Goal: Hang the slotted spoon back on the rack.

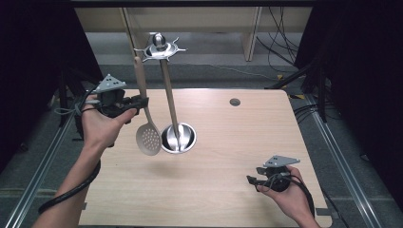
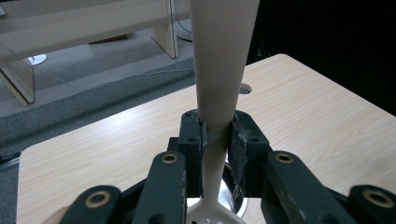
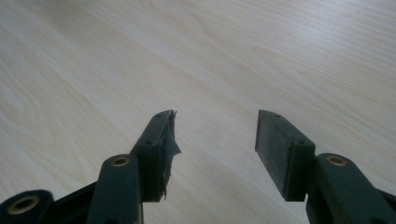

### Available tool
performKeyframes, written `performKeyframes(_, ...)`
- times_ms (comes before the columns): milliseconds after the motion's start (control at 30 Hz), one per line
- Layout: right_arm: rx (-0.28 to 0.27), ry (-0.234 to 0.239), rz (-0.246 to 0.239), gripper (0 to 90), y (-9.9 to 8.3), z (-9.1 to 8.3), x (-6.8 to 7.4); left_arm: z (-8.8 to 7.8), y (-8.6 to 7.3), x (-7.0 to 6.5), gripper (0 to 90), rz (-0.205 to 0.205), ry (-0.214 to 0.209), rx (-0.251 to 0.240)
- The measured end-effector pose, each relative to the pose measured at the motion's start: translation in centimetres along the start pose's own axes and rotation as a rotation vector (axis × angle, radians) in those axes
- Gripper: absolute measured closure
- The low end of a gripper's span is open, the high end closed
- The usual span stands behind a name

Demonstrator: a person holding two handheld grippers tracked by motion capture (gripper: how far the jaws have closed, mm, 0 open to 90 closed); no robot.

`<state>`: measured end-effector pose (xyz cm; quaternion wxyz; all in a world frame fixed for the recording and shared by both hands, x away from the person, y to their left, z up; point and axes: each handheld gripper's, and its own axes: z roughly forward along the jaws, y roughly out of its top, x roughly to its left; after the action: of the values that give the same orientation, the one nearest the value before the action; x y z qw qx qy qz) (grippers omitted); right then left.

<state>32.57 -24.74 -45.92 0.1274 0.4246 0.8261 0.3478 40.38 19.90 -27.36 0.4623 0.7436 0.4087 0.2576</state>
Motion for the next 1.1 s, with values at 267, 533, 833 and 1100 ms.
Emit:
performKeyframes(267, 0.0, -0.001, -0.002, 47.9, 0.0, 0.0, 0.0, 0.0, 0.09, 0.13, 75.1, -0.013, 0.003, 0.009)
performKeyframes(533, 0.001, 0.0, -0.001, 47.8, -0.01, 0.0, -0.01, -0.05, 0.31, -0.33, 75.1, -0.037, -0.005, 0.037)
performKeyframes(833, 0.002, -0.001, -0.002, 47.8, -0.01, -0.02, -0.01, 0.05, 0.55, -0.29, 75.1, -0.03, -0.001, 0.056)
performKeyframes(1100, 0.002, -0.001, -0.003, 47.8, -0.02, 0.0, 0.0, 0.59, 0.38, -0.46, 75.1, -0.04, -0.012, 0.053)
